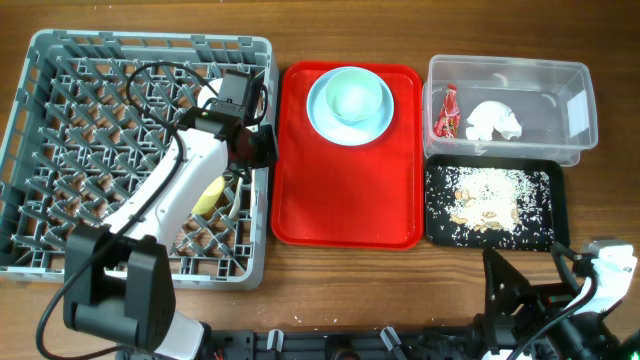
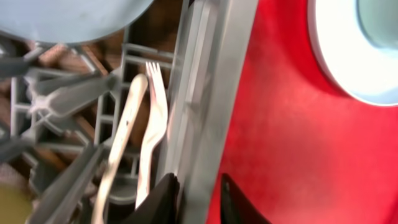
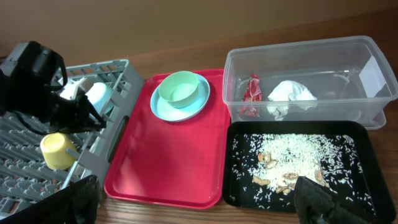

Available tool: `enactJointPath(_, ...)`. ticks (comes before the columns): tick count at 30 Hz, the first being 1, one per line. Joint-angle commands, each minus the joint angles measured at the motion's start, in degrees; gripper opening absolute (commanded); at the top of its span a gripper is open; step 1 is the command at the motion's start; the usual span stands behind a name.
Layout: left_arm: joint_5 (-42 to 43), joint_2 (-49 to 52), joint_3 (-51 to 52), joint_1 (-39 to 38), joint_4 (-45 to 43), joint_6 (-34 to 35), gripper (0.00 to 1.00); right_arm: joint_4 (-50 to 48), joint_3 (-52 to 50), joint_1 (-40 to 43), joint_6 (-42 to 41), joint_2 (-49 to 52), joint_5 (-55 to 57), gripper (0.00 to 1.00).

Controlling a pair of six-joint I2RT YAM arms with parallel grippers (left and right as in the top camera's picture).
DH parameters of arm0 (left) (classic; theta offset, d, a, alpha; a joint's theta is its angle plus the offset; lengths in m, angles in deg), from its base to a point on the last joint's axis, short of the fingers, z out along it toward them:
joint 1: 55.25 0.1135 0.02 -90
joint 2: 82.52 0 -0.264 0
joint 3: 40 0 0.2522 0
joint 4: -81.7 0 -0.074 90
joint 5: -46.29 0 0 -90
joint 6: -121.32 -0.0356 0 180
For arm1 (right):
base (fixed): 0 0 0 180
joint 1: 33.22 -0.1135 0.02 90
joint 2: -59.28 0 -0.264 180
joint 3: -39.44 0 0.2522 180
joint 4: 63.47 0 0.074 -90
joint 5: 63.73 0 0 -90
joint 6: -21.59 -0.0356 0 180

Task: Sort waste into correct bins and load items into the dishwasher rack
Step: 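Reach the left gripper over the red tray to the light-green bowl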

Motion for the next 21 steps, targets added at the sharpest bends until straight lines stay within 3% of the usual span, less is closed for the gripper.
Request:
enactJointPath(1,0.02,-5.53,-9.92,-0.09,2.84,1.2,0.4,-0.13,-0.15,0.09,1.07,-0.46,-0.46,1.0)
enactJointPath(2,-1.95,-6.73,-12.94,-1.4,2.99,1.18,0.46,-0.13,-0.15,0.09,1.07,-0.46,-0.46,1.0)
enactJointPath(6,-2.19,-6.67,-15.78,-9.75,-5.09,0.79,0.48,-0.13,-0.15,0.09,1.07,-0.46,-0.46,1.0)
enactJointPath(10,-5.44,2.1,-15.78,-18.16,-20.81,0.46,0.49,-0.13,-0.15,0.09,1.07,-0.46,-0.48,1.0)
enactJointPath(12,-6.27,7.69,-15.78,-20.11,-22.62,0.52,0.39,-0.13,-0.15,0.09,1.07,-0.46,-0.48,1.0)
enactJointPath(13,-6.51,9.51,-15.78,-20.44,-20.98,0.5,0.17,-0.13,-0.15,0.09,1.07,-0.46,-0.46,1.0)
enactJointPath(14,-7.3,11.23,-15.78,-20.48,-18.53,0.5,0.04,-0.15,-0.15,0.09,1.07,-0.46,-0.46,1.0)
enactJointPath(17,-8.39,16.55,-15.78,-20.44,-13.57,0.5,0.04,-0.13,-0.15,0.09,1.07,-0.46,-0.46,1.0)
enactJointPath(21,-8.68,20.33,-15.78,-20.41,-14.64,0.5,0.04,-0.13,-0.15,0.09,1.07,-0.46,-0.46,1.0)
